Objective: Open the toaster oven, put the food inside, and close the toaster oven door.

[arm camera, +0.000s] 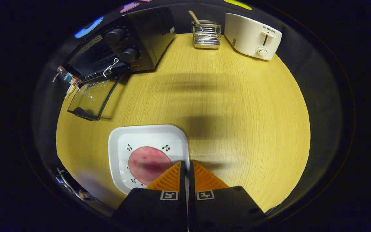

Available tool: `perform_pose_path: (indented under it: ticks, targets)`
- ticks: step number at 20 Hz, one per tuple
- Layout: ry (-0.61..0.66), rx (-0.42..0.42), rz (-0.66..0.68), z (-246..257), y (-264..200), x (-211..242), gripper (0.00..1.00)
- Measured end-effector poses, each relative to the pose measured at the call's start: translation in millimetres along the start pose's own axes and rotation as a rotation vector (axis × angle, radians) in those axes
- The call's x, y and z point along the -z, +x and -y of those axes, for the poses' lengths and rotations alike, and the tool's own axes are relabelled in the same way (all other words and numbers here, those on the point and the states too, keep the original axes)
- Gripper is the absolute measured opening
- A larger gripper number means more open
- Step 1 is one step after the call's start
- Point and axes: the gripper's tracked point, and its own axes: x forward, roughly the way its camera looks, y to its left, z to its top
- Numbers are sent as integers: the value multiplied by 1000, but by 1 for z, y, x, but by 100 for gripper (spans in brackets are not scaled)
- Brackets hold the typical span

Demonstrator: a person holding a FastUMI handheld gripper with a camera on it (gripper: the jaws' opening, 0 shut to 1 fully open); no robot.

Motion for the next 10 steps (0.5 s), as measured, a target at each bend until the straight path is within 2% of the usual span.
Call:
perform_pose_path:
  ticks: [3,7,10]
  targets:
    - [53,-65,-47,-3,1,3,6]
    - [313,-290,-188,-17,0,15,6]
    - [438,-360,-194,-14,-4,22,6]
